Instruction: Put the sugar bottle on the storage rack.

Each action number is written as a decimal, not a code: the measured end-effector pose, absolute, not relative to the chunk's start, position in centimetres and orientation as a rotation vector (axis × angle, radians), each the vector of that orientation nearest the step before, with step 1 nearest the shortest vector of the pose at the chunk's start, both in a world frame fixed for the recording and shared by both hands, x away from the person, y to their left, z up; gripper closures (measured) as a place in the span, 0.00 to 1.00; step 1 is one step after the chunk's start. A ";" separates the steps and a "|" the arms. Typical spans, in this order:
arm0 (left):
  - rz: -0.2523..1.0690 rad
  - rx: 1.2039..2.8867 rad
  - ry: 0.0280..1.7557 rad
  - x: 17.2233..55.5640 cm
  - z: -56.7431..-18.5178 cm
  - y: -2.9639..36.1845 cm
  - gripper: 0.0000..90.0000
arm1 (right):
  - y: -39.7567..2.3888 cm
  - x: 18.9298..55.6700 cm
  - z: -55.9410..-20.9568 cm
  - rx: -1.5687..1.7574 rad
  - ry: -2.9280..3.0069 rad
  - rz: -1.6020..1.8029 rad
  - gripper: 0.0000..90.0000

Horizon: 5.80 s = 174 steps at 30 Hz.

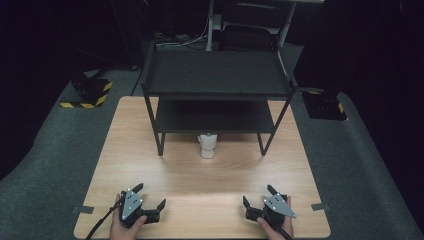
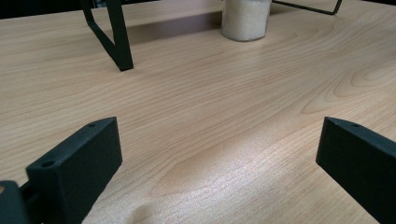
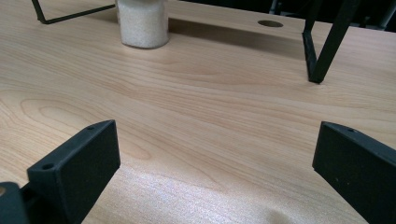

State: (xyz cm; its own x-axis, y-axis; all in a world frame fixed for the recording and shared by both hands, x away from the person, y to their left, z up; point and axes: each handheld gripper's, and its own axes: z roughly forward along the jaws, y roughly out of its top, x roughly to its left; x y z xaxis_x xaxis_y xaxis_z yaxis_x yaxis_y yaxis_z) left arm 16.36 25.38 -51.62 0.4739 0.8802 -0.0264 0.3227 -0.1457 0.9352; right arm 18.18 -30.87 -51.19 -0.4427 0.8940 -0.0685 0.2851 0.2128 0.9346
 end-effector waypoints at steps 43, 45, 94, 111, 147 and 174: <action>0.649 1.710 1.029 17.0 -51.5 25.8 0.01 | -27.1 19.5 -44.6 0.987 1.799 1.307 0.01; 0.649 1.707 1.028 17.0 -51.6 25.9 0.01 | -25.9 19.9 -44.3 0.981 1.799 1.288 0.01; 0.616 1.687 1.003 17.0 -51.9 26.7 0.01 | -10.5 32.3 -50.9 1.160 1.609 1.239 0.25; 0.612 1.685 1.002 17.1 -51.9 26.8 0.01 | -11.2 31.5 -49.8 1.151 1.640 1.233 0.35; 0.624 1.703 1.013 17.2 -51.7 26.3 0.01 | -21.9 23.6 -42.5 1.096 1.616 1.302 0.35; 0.613 1.704 1.006 17.3 -51.7 26.6 0.01 | -20.4 30.1 -33.9 1.104 1.605 1.333 0.35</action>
